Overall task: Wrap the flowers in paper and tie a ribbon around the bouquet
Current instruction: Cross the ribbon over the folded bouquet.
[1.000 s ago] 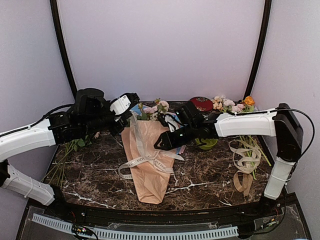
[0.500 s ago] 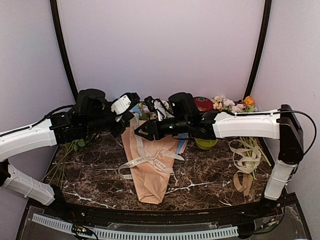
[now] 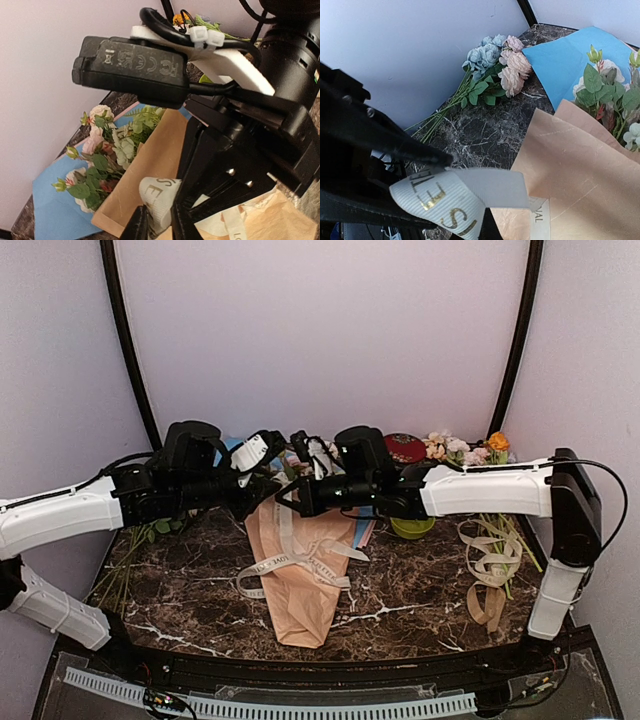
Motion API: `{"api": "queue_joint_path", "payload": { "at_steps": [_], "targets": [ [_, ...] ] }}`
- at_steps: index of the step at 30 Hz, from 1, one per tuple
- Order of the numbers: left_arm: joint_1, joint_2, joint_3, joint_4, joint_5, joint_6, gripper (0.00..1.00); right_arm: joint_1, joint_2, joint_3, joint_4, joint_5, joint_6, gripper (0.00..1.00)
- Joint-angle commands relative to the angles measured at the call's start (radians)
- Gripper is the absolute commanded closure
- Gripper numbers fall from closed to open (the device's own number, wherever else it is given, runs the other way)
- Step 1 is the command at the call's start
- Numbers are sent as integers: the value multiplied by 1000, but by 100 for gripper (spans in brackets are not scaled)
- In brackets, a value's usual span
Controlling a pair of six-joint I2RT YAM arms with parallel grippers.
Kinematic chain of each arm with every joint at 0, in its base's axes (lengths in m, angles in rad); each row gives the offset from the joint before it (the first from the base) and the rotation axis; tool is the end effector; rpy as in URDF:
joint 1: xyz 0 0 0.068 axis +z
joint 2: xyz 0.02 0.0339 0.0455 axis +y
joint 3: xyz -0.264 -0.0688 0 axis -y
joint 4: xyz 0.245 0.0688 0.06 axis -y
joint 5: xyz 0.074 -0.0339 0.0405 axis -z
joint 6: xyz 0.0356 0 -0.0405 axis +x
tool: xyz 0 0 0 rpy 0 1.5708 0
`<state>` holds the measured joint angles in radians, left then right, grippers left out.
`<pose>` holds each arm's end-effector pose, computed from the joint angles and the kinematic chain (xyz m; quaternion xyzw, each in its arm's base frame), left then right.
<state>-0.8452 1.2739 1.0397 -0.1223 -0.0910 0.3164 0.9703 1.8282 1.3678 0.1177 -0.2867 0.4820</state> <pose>0.1999 -0.2205 0.3293 0.4285 0.7001 -0.1129 0.5599 0.2376 0.3648 0.2774 -0.2754 0.7651 0.4660 0.3489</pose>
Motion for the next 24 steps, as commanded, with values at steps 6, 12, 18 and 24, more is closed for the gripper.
{"api": "queue_joint_path", "payload": {
  "at_steps": [6, 12, 18, 24],
  "targets": [
    [91, 44, -116, 117, 195, -77, 54, -17, -79, -55, 28, -48, -45, 100],
    [112, 76, -204, 278, 320, -128, 37, -22, -92, -62, 37, -60, -50, 100],
    [112, 169, -200, 346, 183, -175, 43, -22, -95, -67, 43, -74, -49, 100],
    [125, 221, -205, 397, 120, -180, 60, -26, -119, -97, 56, -70, -46, 100]
  ]
}}
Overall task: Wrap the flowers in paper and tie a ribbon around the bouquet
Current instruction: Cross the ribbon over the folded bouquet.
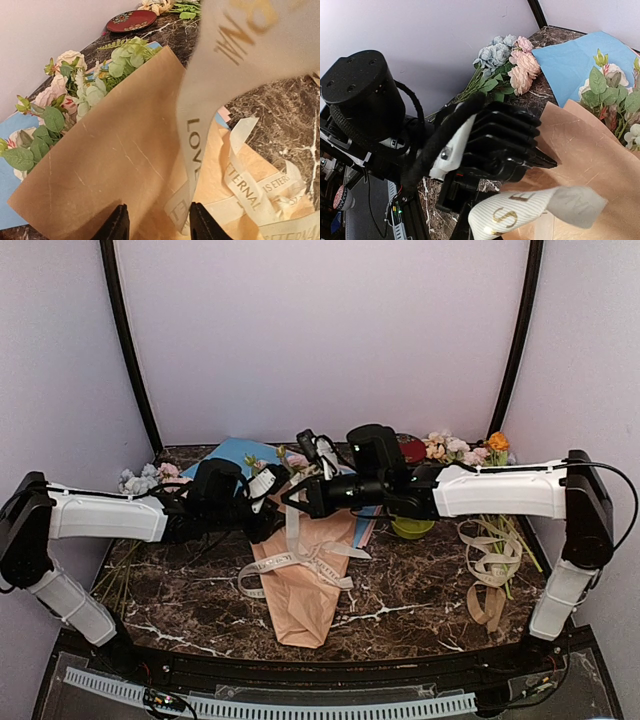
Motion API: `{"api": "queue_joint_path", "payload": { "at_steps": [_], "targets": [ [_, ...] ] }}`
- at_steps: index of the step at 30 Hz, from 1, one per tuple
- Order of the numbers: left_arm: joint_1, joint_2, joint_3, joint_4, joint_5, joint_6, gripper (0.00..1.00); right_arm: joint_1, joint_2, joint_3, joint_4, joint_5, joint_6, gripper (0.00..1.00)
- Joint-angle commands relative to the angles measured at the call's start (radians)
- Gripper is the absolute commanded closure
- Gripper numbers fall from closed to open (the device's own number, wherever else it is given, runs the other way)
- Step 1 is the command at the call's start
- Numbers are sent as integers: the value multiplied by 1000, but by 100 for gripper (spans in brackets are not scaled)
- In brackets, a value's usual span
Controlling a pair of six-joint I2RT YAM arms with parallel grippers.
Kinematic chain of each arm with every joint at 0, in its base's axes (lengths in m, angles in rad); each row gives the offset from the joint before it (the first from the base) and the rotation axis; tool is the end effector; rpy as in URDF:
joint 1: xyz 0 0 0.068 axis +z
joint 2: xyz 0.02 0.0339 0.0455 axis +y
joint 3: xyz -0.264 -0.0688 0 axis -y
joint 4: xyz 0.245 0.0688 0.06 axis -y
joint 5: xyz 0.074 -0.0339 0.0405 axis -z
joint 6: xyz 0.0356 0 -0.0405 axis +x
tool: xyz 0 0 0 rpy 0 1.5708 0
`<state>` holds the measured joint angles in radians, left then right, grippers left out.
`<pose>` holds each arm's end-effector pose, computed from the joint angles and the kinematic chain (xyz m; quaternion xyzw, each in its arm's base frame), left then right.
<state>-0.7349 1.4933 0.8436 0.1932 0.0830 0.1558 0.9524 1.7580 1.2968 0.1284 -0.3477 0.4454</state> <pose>0.2423 -0.2229 0.2280 0.3851 0.7559 -0.1846 0.4963 0.2318 0.3467 0.2825 -0.2983 0.7514 0.4755 0.3469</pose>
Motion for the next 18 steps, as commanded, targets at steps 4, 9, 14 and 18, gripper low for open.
{"api": "queue_joint_path", "payload": {
  "at_steps": [4, 9, 14, 18],
  "targets": [
    [18, -17, -33, 130, 29, -27, 59, -13, -56, -43, 57, -12, -4, 100],
    [18, 5, -30, 126, 140, -17, 57, -16, -55, -44, 58, -16, 0, 100],
    [24, 74, 35, 20, 68, -16, 98, -19, -59, -49, 57, -14, 1, 100],
    [24, 4, 17, 54, 62, -27, 100, -22, -60, -67, 45, 12, 6, 100]
  ]
}}
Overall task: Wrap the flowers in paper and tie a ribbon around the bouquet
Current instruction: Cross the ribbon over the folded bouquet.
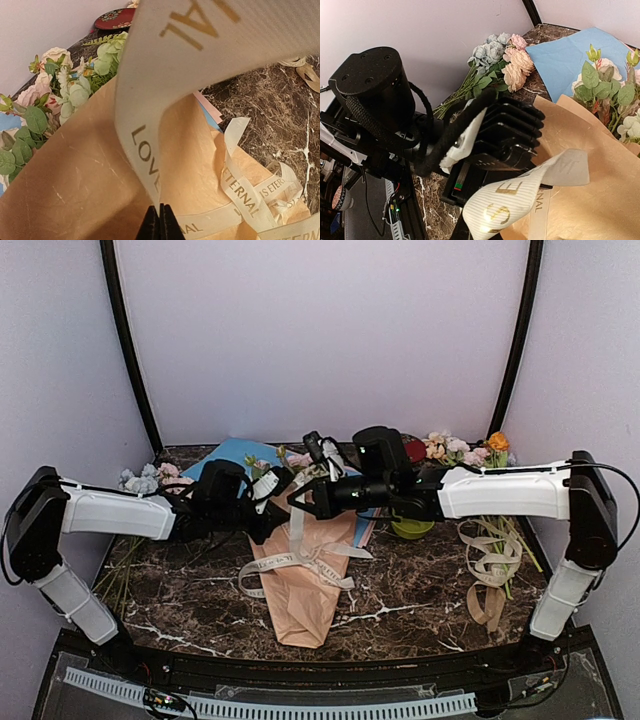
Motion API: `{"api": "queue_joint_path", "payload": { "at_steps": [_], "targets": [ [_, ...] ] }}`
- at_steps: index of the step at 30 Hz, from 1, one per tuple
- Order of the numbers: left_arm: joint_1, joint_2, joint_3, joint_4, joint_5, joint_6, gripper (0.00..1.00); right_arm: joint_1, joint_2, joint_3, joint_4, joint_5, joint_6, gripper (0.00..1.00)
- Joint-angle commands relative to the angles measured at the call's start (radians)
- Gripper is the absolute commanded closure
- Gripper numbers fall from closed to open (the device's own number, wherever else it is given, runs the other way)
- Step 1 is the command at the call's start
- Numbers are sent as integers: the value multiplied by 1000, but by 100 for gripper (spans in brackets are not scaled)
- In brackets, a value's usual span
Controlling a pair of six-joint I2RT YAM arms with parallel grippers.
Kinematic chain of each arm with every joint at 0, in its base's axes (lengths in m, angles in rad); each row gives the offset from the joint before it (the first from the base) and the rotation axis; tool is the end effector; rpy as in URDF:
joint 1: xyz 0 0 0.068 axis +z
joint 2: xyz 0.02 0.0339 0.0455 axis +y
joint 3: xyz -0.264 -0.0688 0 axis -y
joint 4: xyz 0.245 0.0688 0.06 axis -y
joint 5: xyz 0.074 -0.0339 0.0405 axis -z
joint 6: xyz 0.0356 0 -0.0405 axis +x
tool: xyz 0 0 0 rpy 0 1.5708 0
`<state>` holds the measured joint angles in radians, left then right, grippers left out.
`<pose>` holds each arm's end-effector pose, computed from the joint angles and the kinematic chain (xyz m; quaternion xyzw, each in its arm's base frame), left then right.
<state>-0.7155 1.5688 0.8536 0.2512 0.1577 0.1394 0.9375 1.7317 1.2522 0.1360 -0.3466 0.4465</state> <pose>0.2540 -0.2282 0.2133 0.3893 0.7546 -0.2131 0.4833 0.2320 0.3365 0.2781 -0.2920 0.7570 0.4705 0.3468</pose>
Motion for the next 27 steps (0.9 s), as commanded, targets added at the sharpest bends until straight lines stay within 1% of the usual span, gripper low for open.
{"api": "queue_joint_path", "payload": {
  "at_steps": [1, 6, 14, 18, 22, 24, 26, 27],
  "targets": [
    [4, -98, 8, -3, -26, -11, 100, -10, -32, -30, 36, 17, 9, 100],
    [5, -245, 24, -74, -161, 52, 100, -20, 1, -45, 19, 48, 24, 100],
    [5, -441, 27, -231, -271, 137, 100, -28, 111, 39, -28, 54, 9, 100],
    [4, -537, 33, -298, -350, 219, 100, -33, 169, 83, -53, 47, 11, 100],
    [5, -601, 53, -433, -484, 292, 100, -34, 199, 113, -65, 38, 9, 100],
    [4, -630, 54, -461, -551, 322, 100, -33, 212, 121, -64, 34, 10, 100],
    [4, -658, 45, -464, -574, 367, 100, -33, 227, 133, -64, 23, 13, 100],
    [3, -669, 42, -473, -565, 390, 100, -34, 234, 140, -66, 14, 16, 100]
  ]
}}
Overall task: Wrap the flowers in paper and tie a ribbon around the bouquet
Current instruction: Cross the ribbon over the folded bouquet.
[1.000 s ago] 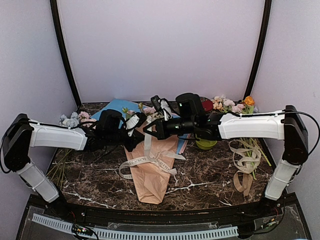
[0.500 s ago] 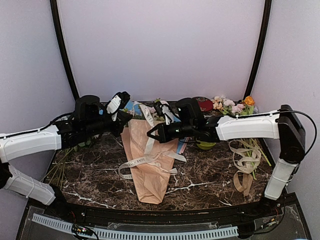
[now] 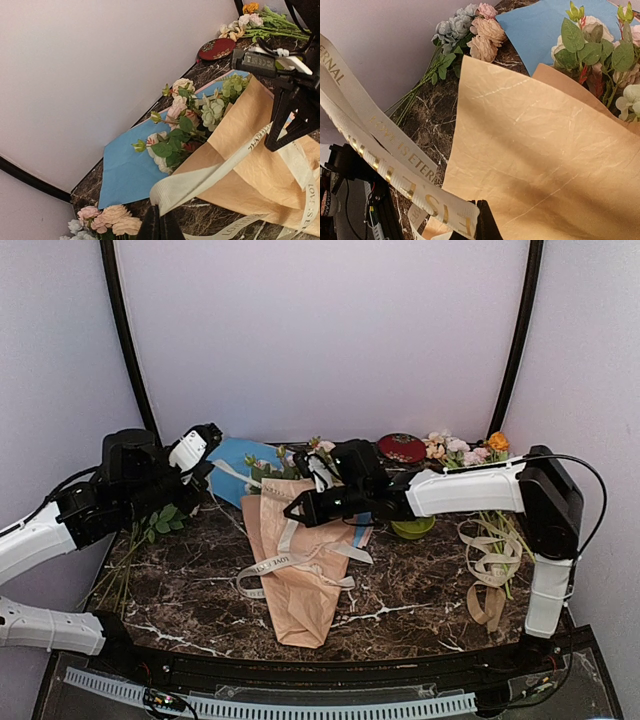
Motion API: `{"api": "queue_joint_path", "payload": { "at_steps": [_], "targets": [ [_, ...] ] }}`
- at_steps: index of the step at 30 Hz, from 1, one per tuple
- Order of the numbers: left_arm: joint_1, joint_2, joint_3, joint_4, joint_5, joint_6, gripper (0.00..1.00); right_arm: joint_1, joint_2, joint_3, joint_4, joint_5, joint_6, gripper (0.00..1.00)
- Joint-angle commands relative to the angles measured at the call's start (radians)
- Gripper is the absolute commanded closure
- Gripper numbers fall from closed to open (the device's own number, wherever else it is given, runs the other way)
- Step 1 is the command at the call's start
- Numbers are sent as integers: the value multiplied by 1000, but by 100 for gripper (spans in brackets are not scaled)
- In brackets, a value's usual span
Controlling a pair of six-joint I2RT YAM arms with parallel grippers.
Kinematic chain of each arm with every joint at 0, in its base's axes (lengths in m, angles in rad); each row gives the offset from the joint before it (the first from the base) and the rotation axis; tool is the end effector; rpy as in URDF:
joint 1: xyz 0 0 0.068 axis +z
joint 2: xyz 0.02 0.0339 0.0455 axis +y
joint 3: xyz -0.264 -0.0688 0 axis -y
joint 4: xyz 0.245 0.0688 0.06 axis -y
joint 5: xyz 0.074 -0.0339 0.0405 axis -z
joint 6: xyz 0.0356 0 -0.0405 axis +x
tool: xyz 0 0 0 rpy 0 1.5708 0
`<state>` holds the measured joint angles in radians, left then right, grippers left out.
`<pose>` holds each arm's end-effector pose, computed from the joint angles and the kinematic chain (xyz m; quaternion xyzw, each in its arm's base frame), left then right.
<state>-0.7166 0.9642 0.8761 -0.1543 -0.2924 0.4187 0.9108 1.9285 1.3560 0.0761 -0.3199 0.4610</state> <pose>0.1755 -0.1392 0.3427 0.3431 0.7051 0.0229 0.6201 0.2644 0.3589 0.2272 -0.2686 0.8086 0.4259 0.3043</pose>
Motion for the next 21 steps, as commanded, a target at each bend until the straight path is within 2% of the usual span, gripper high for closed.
{"api": "queue_joint_path", "payload": {
  "at_steps": [1, 6, 7, 9, 11, 12, 15, 17, 19, 21],
  "targets": [
    [3, -72, 23, -89, -87, 130, 100, -6, 45, 44, -10, -20, 2, 100],
    [2, -108, 28, -191, -87, 124, 100, -6, 54, 47, -20, -31, 2, 100],
    [2, -118, 7, -203, -76, 126, 97, -6, 53, 45, -17, -33, 3, 100],
    [3, -129, -38, -242, -32, 104, 77, -6, 61, 49, -17, -42, 5, 100],
    [2, -135, -72, -276, 40, 62, 46, -5, 74, 60, -20, -55, 9, 100],
    [2, -147, -82, -280, 85, 40, 39, -6, 79, 65, -23, -62, 11, 100],
    [2, -233, -123, -182, 272, 29, 33, -4, 97, 84, -35, -73, 11, 100],
    [1, -281, -168, -75, 500, 74, 31, -3, 104, 94, -40, -76, 11, 100],
    [-3, -245, -170, -25, 706, 99, 37, -2, 117, 111, -50, -78, 14, 100],
    [-13, -137, -119, -26, 782, 73, 45, -3, 128, 136, -80, -67, 15, 98]
  ]
}}
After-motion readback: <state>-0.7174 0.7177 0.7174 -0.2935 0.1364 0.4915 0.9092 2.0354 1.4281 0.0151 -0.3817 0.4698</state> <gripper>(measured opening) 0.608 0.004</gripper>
